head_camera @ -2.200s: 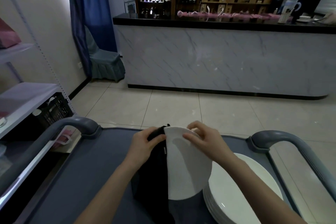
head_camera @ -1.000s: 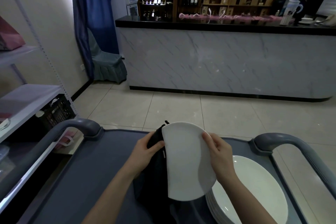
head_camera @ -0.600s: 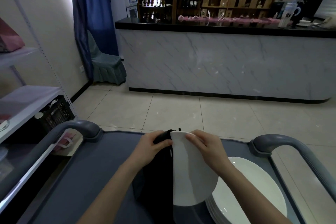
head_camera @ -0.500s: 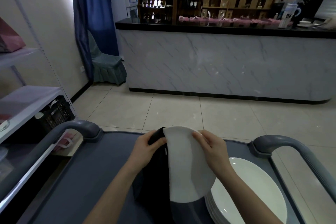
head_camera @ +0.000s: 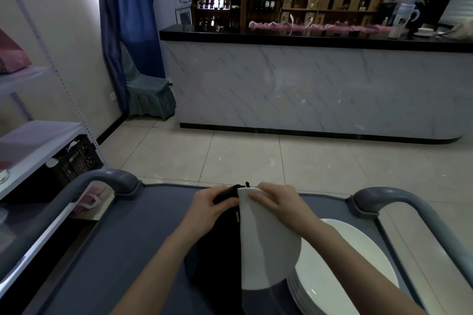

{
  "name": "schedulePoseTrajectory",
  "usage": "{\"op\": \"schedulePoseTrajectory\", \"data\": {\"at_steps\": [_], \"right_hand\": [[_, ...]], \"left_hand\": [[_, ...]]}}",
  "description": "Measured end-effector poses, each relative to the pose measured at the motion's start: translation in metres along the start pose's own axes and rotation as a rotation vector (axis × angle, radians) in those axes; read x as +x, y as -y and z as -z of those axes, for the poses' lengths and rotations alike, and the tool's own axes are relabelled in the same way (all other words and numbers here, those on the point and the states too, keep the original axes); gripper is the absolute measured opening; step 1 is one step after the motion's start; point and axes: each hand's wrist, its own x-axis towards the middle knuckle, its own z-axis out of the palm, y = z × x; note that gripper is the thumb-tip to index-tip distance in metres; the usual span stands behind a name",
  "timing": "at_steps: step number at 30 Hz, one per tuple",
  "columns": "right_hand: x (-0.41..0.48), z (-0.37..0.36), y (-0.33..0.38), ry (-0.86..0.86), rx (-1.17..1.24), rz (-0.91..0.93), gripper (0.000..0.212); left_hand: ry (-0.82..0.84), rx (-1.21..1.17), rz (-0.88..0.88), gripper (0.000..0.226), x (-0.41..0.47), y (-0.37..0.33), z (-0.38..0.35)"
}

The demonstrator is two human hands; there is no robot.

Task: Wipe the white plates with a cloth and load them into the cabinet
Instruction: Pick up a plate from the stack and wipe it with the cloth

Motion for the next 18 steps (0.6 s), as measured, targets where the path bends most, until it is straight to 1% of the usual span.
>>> {"op": "schedulePoseTrajectory", "data": {"at_steps": [2, 3, 5, 7, 8, 10, 13, 16, 18], "right_hand": [[-0.004, -0.005, -0.003, -0.094, 0.065, 0.013, 0.035], [-0.007, -0.008, -0.005, -0.149, 0.108, 0.004, 0.034], [-0.014, -0.013, -0.009, -0.305, 0.242, -0.065, 0.035], [-0.018, -0.017, -0.01, -0.457, 0.379, -0.169, 0.037], [-0.019, -0.018, -0.01, -0.493, 0.414, -0.202, 0.038], [-0.019, -0.017, -0.012, -0.484, 0.411, -0.21, 0.037], [-0.017, -0.007, -0.013, -0.373, 0.345, -0.118, 0.038], [-0.012, -0.004, -0.007, -0.197, 0.228, -0.025, 0.029], [-0.009, -0.006, -0.003, -0.145, 0.18, -0.013, 0.028]], "left_hand": [[-0.036, -0.045, 0.016, 0.012, -0.003, 0.004, 0.0], [-0.068, -0.067, 0.031, 0.01, -0.004, 0.005, 0.001], [-0.18, -0.143, 0.065, 0.004, -0.007, 0.009, 0.001], [-0.282, -0.261, 0.123, 0.008, -0.01, 0.013, 0.001], [-0.299, -0.303, 0.154, 0.008, -0.012, 0.014, 0.001], [-0.272, -0.294, 0.173, 0.005, -0.014, 0.014, 0.003], [-0.179, -0.179, 0.114, 0.005, -0.007, 0.006, 0.008], [0.006, -0.017, 0.036, 0.007, 0.003, -0.007, 0.008], [0.091, 0.03, 0.021, 0.01, 0.007, -0.011, 0.006]]}}
